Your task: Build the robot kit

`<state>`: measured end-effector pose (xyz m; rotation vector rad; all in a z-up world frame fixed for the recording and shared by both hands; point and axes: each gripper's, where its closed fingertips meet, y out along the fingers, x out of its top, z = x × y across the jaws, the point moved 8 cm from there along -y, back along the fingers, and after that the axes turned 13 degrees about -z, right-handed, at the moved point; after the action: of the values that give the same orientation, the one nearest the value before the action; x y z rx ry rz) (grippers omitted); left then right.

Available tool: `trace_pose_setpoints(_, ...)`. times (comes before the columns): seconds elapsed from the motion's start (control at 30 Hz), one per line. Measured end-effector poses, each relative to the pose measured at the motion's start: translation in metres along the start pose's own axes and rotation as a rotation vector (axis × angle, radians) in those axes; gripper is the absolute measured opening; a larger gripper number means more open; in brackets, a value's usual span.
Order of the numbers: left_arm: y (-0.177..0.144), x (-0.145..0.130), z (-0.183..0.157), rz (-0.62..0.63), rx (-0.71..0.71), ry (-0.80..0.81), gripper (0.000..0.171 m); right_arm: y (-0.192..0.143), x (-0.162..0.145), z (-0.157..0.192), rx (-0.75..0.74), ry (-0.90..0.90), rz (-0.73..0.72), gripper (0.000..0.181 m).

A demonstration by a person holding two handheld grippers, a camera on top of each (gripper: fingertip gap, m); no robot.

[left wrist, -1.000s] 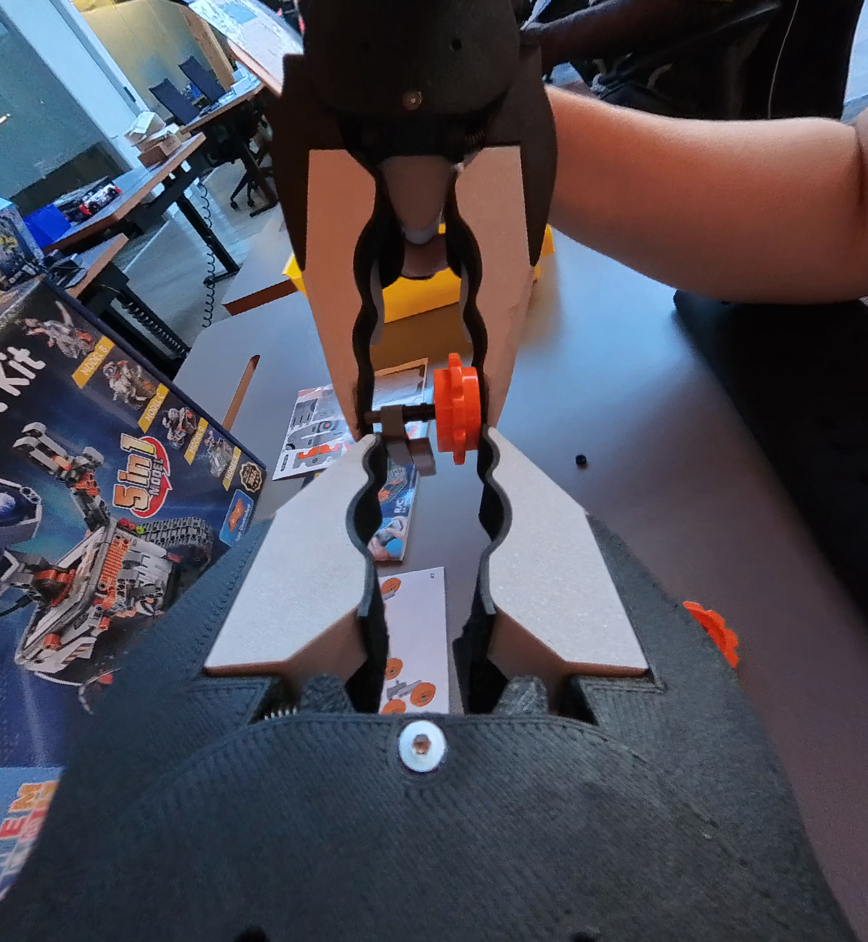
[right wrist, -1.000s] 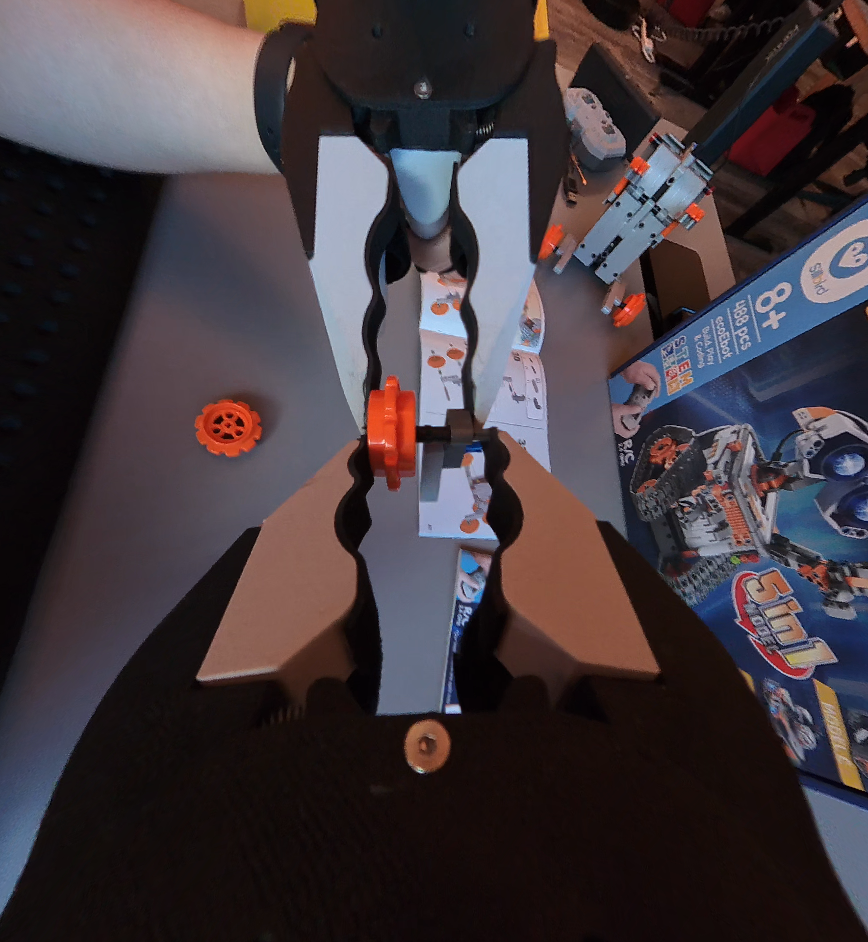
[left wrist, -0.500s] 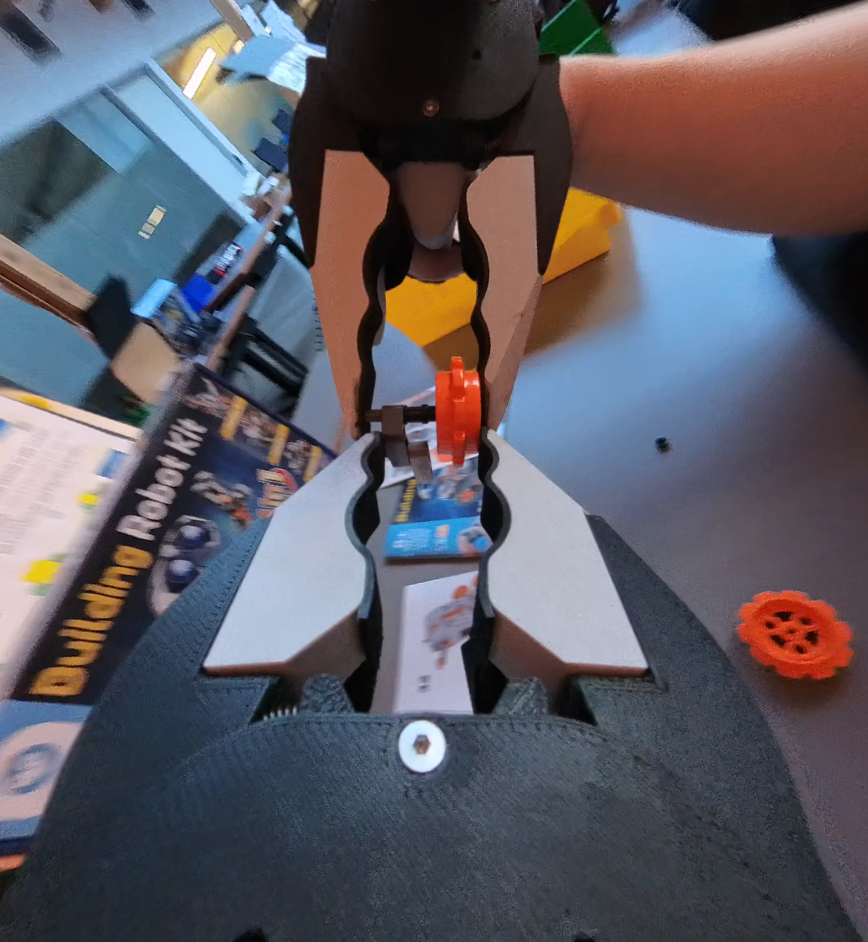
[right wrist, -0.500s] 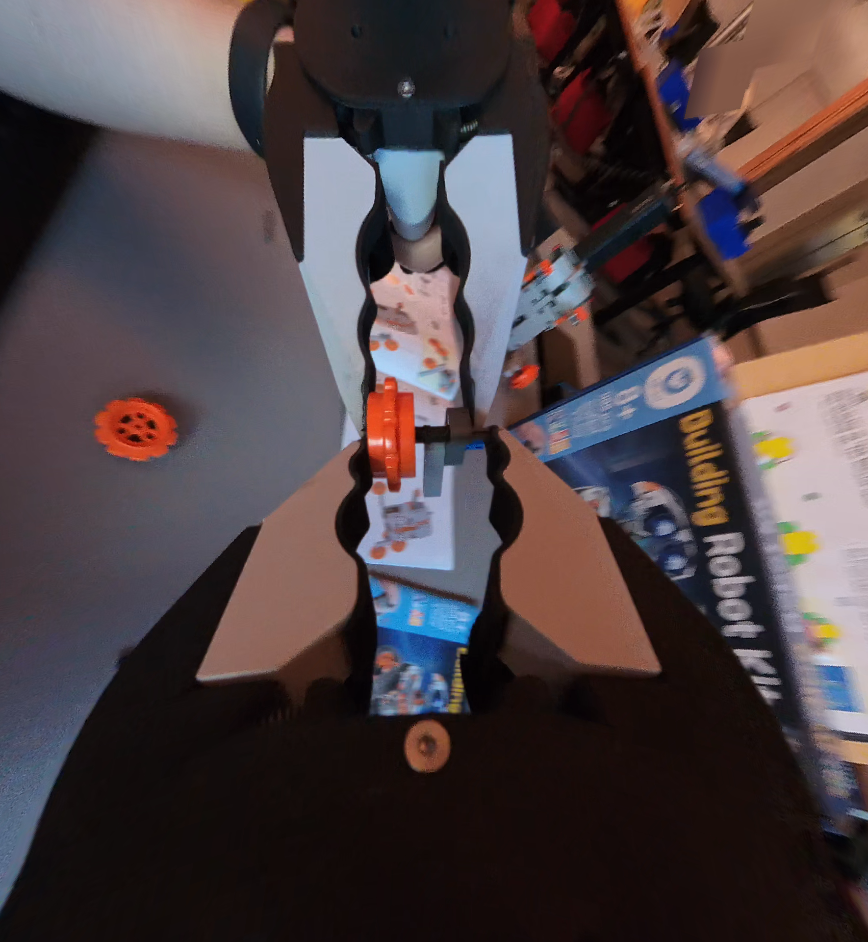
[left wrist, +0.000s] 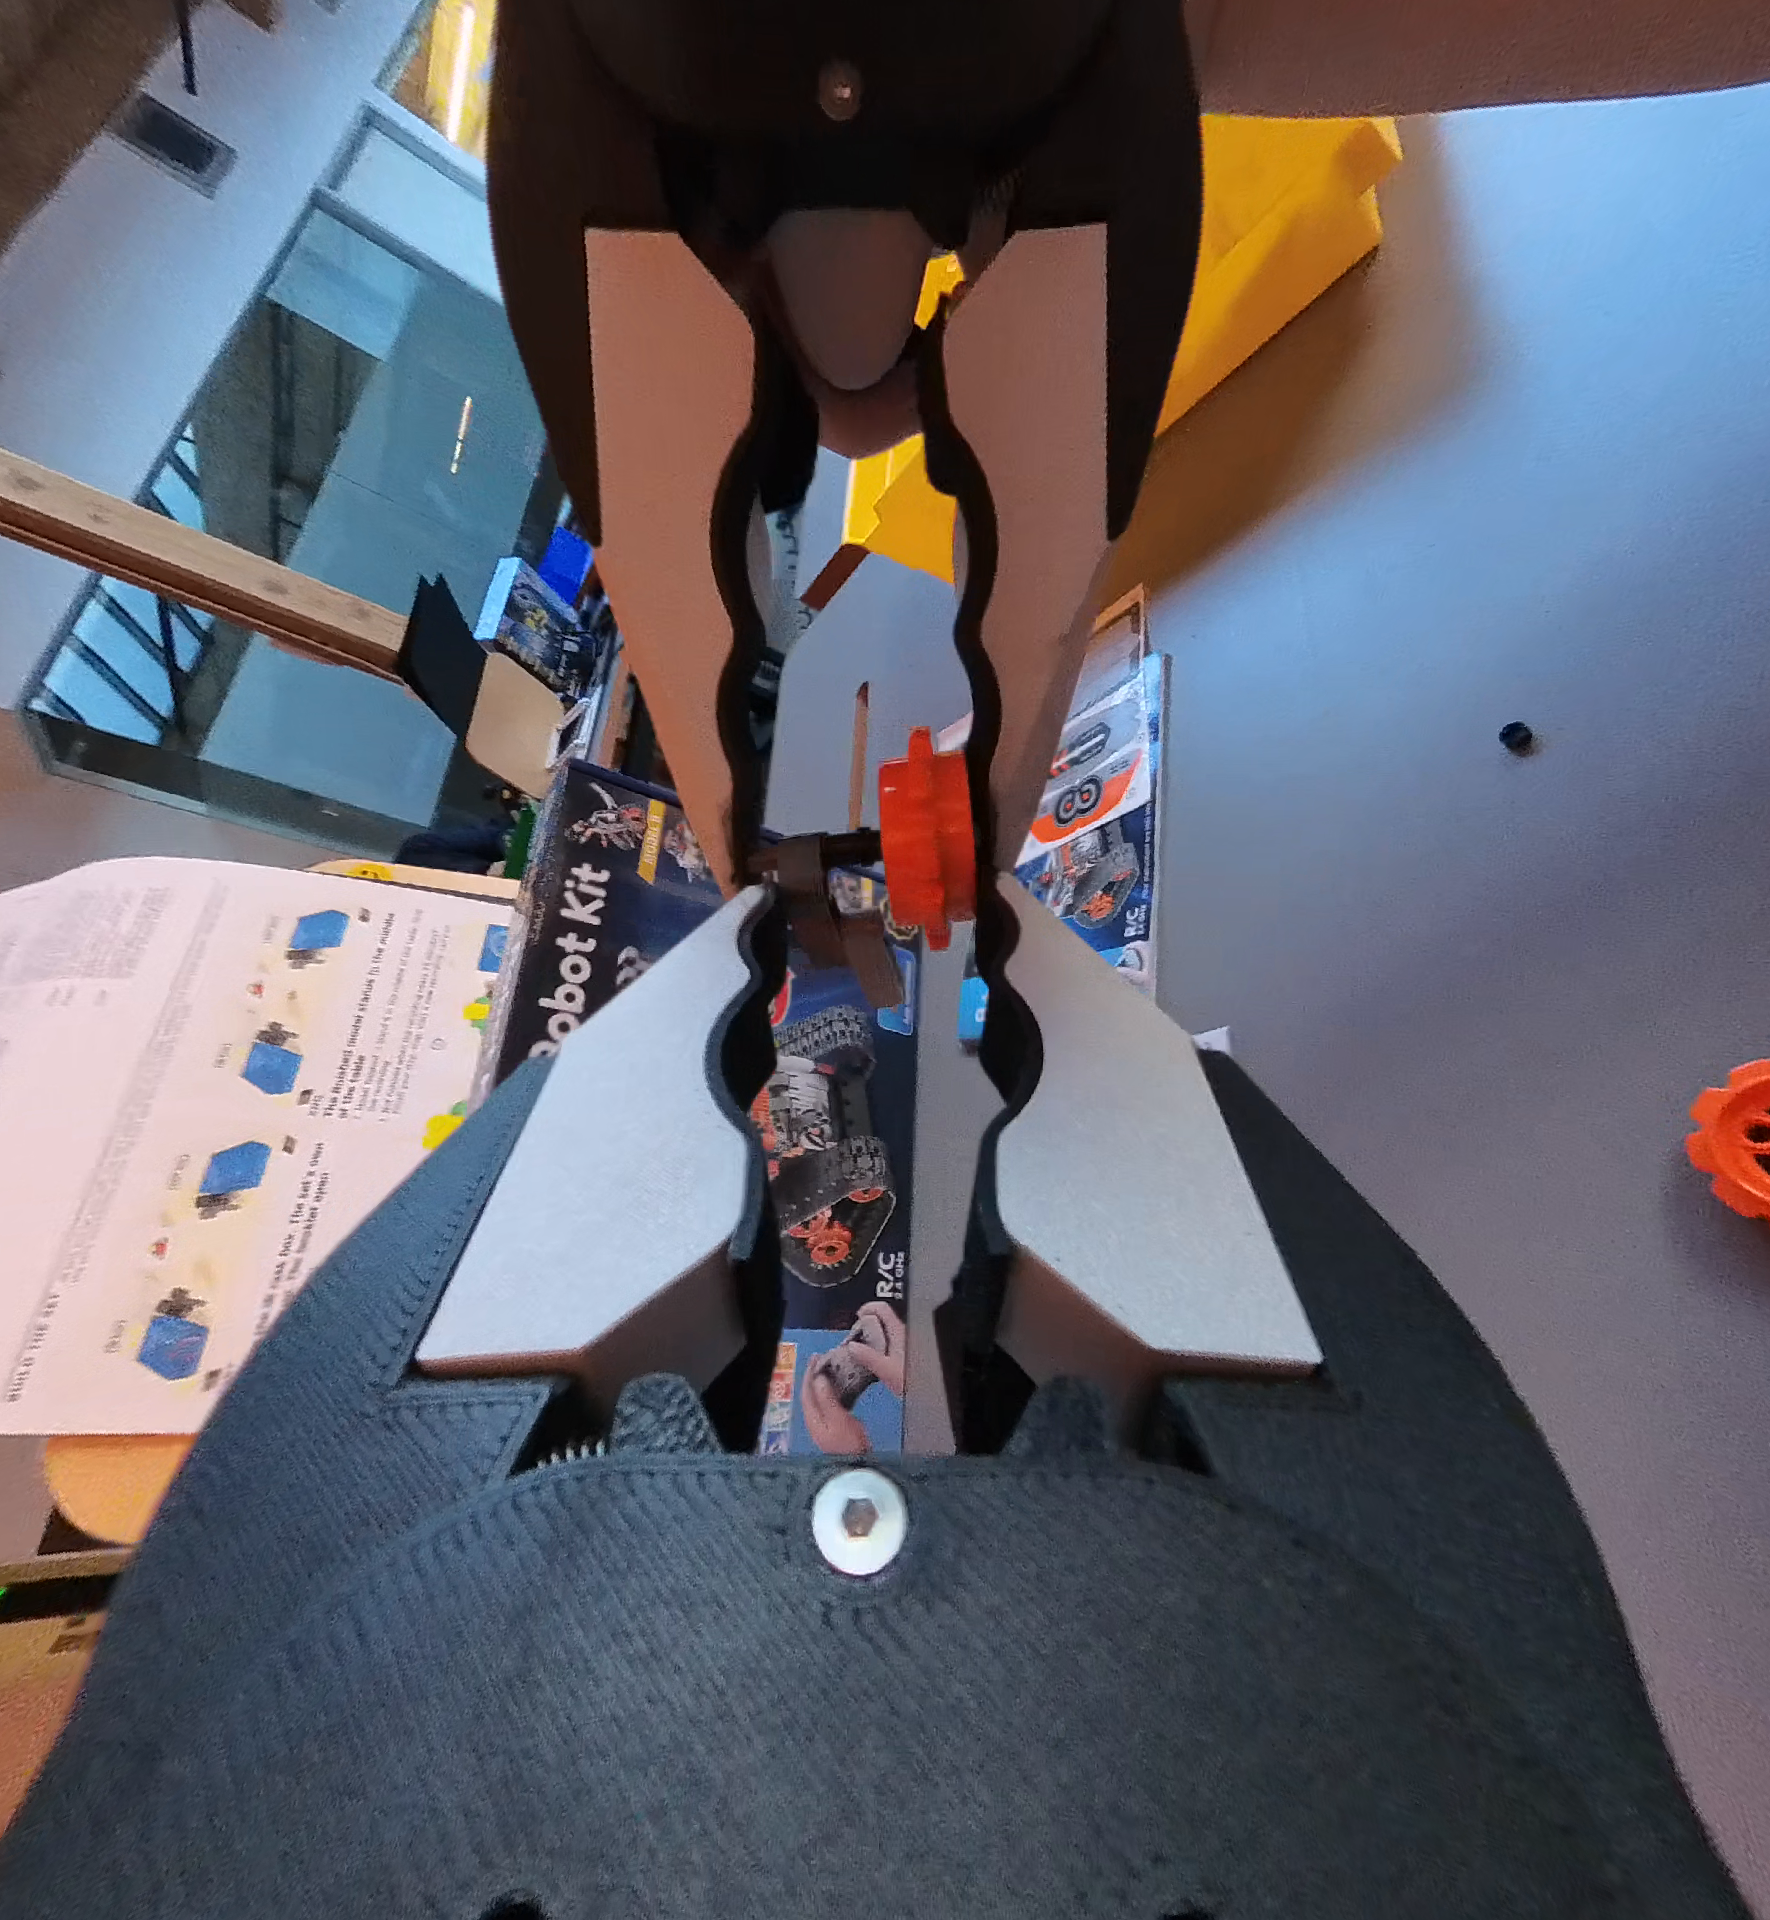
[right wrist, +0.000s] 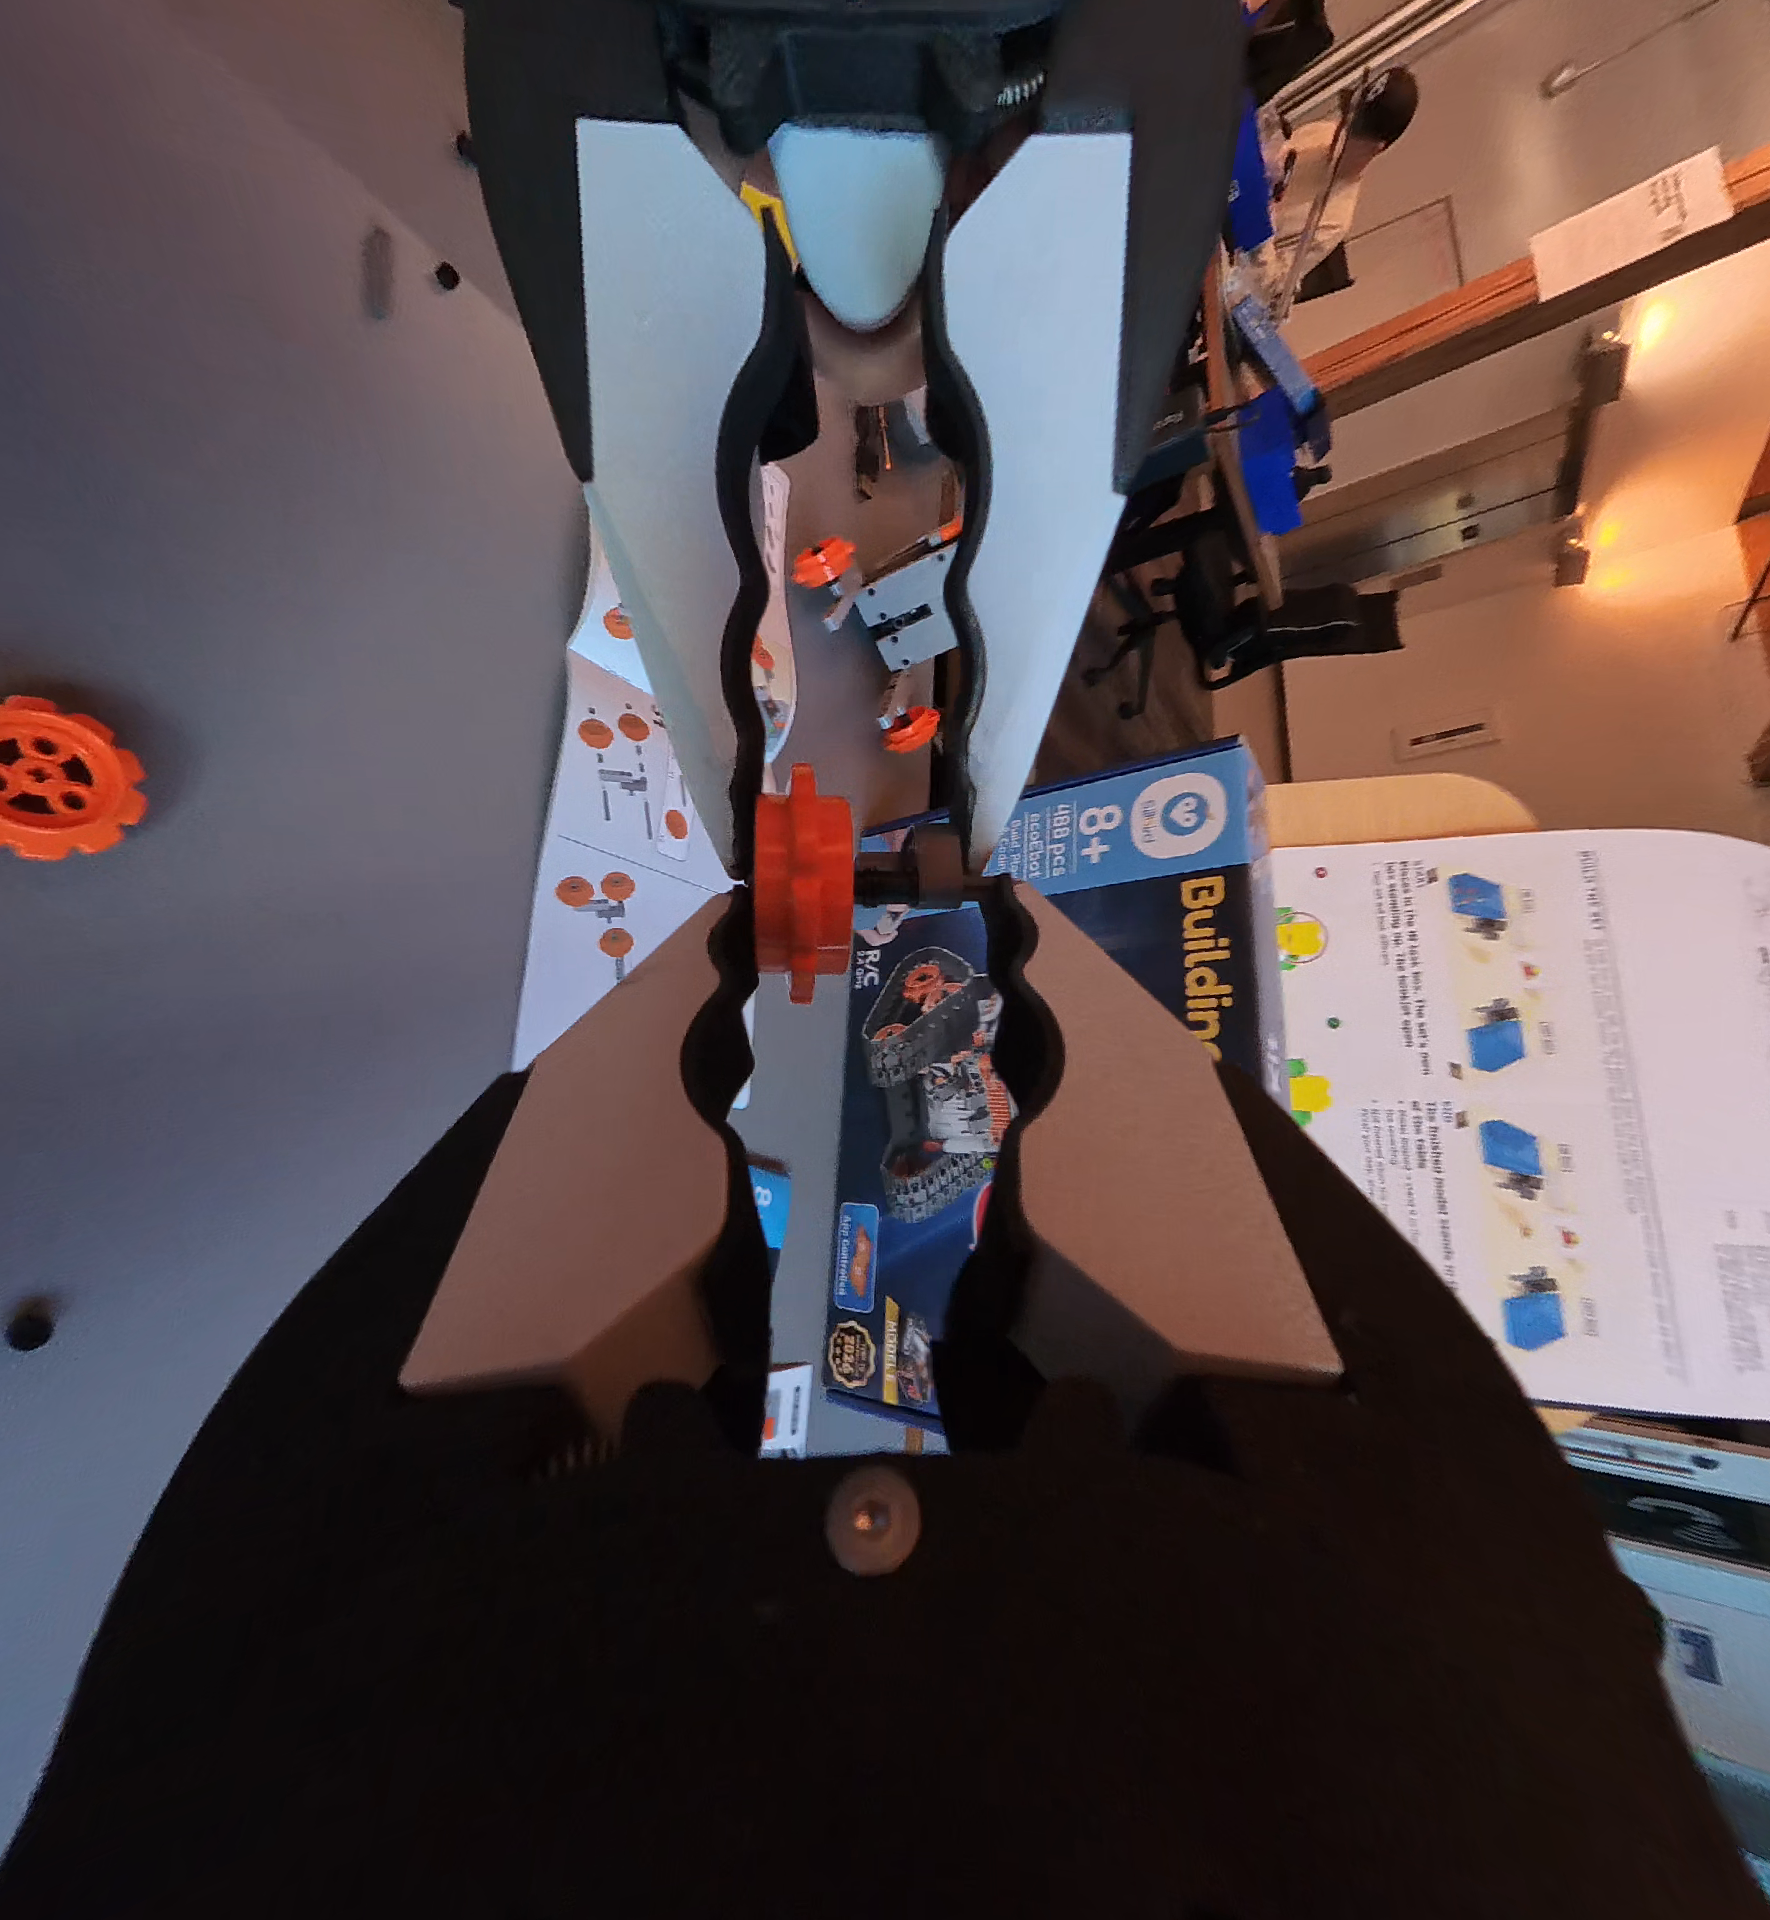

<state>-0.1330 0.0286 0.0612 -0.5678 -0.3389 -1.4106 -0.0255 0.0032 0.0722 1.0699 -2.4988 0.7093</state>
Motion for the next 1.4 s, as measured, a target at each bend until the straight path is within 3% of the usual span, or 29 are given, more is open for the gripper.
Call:
trace_pose_setpoints(0.37, 0.001, -0.010, 0.003, -0.044, -0.006, -0.103, 0.034, 0.004, -0.006, -0.002, 0.009, 0.076, -0.021, 0.043)
trace_pose_setpoints(0.57, 0.002, -0.020, 0.006, -0.104, -0.030, -0.282, 0.034, 0.007, -0.019, -0.005, 0.039, 0.245, -0.099, 0.044)
trace_pose_setpoints(0.63, 0.003, -0.036, 0.013, -0.135, -0.018, -0.496, 0.034, 0.008, -0.035, -0.012, 0.003, 0.392, -0.109, 0.050)
trace_pose_setpoints(0.73, 0.002, -0.075, 0.022, -0.213, -0.023, -0.956, 0.034, 0.001, -0.062, -0.012, 0.044, 0.645, -0.228, 0.053)
trace_pose_setpoints(0.83, -0.004, -0.107, 0.026, -0.288, -0.036, -1.300, 0.034, -0.010, -0.091, -0.016, -0.007, 0.808, -0.180, 0.055)
trace_pose_setpoints(0.9, -0.010, -0.112, 0.028, -0.337, -0.040, -1.379, 0.033, -0.014, -0.088, -0.021, -0.066, 0.764, -0.153, 0.056)
trace_pose_setpoints(1.0, -0.009, -0.114, 0.022, -0.206, -0.110, -1.429, 0.033, 0.000, -0.055, -0.029, -0.185, 0.521, -0.146, 0.054)
trace_pose_setpoints(1.13, -0.005, -0.119, 0.013, -0.054, -0.137, -1.508, 0.034, 0.040, -0.028, -0.003, -0.072, 0.226, 0.021, 0.055)
trace_pose_setpoints(1.27, -0.002, -0.119, 0.008, -0.016, -0.163, -1.577, 0.034, 0.065, -0.034, 0.010, -0.067, 0.145, 0.126, 0.054)
trace_pose_setpoints(1.4, 0.001, -0.121, 0.006, -0.012, -0.171, -1.657, 0.034, 0.073, -0.046, 0.014, -0.050, 0.209, 0.176, 0.053)
